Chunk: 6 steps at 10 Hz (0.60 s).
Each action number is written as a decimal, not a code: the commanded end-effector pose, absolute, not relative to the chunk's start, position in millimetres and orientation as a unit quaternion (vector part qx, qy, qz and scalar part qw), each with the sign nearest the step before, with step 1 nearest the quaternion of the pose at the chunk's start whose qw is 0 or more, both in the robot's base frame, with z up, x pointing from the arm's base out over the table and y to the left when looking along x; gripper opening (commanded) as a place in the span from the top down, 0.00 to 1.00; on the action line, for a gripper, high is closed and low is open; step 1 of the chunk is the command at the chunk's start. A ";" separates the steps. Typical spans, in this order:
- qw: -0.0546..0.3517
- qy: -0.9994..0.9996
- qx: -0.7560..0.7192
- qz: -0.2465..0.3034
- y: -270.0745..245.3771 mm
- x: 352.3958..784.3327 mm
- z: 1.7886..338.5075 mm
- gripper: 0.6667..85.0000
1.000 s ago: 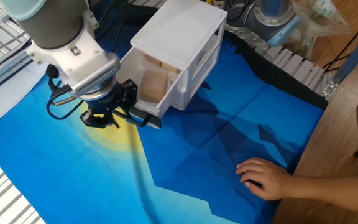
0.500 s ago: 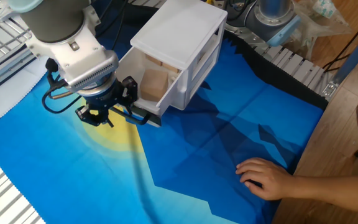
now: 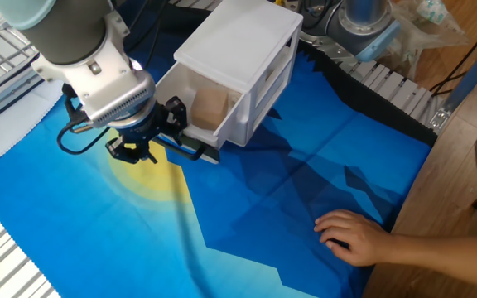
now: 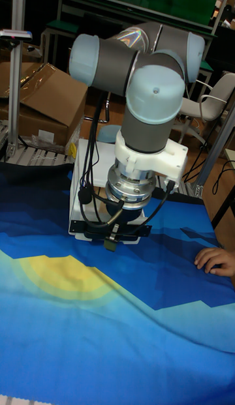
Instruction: Take something out of a drawer
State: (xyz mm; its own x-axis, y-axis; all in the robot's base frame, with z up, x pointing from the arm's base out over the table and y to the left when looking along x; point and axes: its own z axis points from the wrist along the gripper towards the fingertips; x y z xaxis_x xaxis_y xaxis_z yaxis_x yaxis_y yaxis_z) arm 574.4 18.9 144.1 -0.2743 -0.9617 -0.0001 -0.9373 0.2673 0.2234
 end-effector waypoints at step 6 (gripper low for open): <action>0.092 -0.791 0.603 -0.041 15.6 573.3 180.7 0.42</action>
